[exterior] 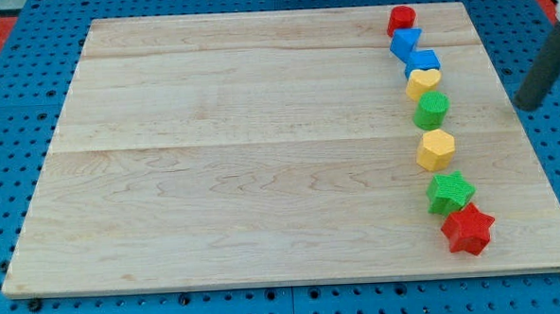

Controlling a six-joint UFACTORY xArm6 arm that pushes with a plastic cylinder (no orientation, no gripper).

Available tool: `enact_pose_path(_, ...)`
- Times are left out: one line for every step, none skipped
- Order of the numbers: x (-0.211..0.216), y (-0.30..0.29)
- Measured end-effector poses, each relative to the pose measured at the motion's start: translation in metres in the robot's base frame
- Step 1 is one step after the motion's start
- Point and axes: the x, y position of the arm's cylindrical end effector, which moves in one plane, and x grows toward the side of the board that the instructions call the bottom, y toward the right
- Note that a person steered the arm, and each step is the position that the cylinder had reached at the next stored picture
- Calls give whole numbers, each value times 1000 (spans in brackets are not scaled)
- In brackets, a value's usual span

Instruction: Move the yellow heart to the center

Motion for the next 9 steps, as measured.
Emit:
enact_pose_path(-13,-48)
enact_pose_path(-15,-88)
enact_pose_path(-22,-148)
enact_pose_path(-29,-222)
enact_pose_path(-65,-164)
enact_pose_path(-75,-204)
enact_pose_path(-64,-257)
enact_pose_path(-23,-250)
enact_pose_path(-24,-172)
